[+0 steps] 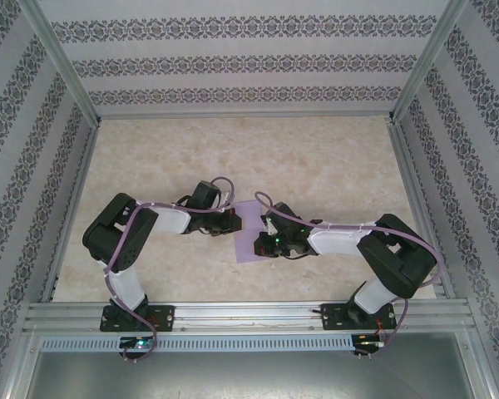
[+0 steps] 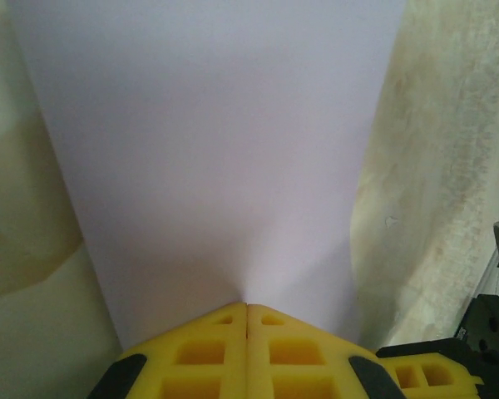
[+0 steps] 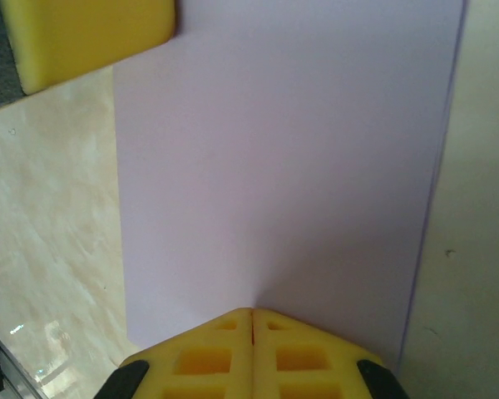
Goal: Fold a paper plane with a square sheet of paper (fold left side to right side)
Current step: First fold the square sheet of paper in half at the center of the table.
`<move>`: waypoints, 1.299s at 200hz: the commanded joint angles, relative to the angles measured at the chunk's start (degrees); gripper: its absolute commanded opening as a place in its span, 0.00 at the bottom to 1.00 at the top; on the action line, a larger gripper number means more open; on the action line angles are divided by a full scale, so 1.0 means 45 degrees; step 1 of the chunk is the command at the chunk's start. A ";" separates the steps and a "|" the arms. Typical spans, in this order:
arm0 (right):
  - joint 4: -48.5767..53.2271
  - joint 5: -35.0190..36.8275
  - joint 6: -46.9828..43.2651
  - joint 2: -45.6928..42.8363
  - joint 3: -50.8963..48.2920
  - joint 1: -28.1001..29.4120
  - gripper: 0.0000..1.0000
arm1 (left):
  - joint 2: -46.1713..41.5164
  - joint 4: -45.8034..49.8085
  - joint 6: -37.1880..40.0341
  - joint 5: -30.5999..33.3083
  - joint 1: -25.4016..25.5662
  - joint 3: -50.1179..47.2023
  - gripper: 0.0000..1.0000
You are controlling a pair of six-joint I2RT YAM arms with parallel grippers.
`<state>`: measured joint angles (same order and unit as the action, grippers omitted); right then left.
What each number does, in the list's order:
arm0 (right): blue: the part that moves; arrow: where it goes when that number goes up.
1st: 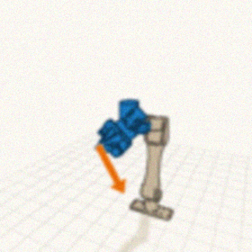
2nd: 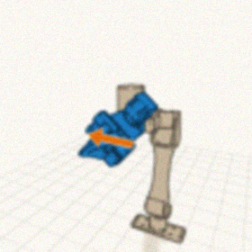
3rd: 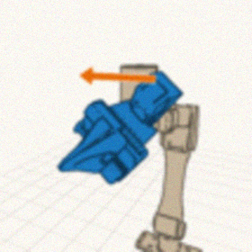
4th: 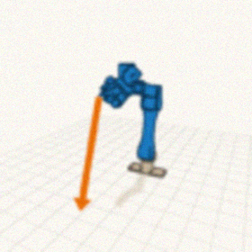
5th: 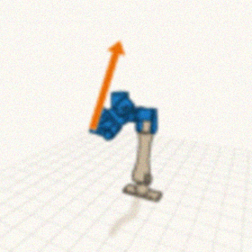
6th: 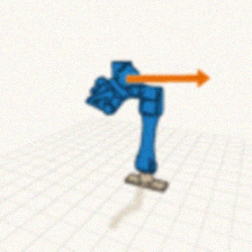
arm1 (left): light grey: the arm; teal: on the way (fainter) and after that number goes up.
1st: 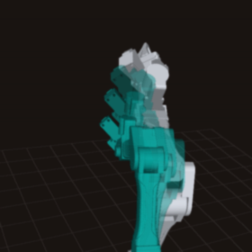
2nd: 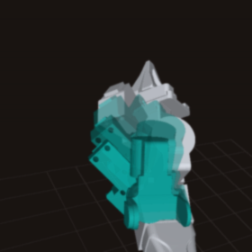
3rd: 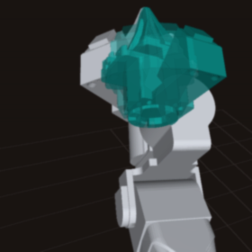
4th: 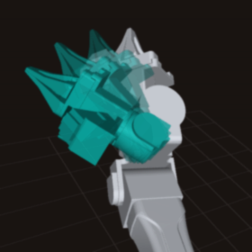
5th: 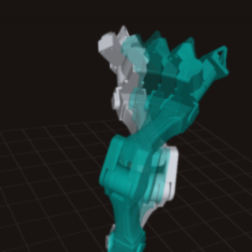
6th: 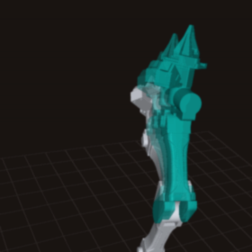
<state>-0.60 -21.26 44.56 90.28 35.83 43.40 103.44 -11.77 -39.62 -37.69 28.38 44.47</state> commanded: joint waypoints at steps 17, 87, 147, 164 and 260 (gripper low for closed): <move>0.2257 0.0949 -0.0468 0.0504 -0.0228 0.0142 0.00 | 0.0525 -0.0332 0.0366 0.0531 -0.0214 0.0193 0.04; 0.2376 0.1061 -0.0429 0.0392 -0.0395 0.0162 0.00 | 0.0895 -0.0051 0.0699 0.0844 -0.1023 0.0834 0.04; 0.2222 0.0935 -0.0380 0.0358 -0.0424 0.0161 0.00 | 0.1390 0.1093 0.1373 0.1117 -0.1634 0.2414 0.04; 0.2086 0.0877 -0.0320 0.0330 -0.0441 0.0166 0.00 | 0.1645 0.1338 0.1515 0.1244 -0.1705 0.2795 0.04; 0.1321 0.0740 0.0215 0.0016 -0.0698 0.0169 0.00 | 0.0713 0.2134 0.1974 0.1608 -0.1912 0.3434 0.04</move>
<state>-1.52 -20.58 44.88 89.71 35.09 43.77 111.42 -5.06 -32.95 -31.62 20.49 59.61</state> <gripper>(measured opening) 0.046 0.051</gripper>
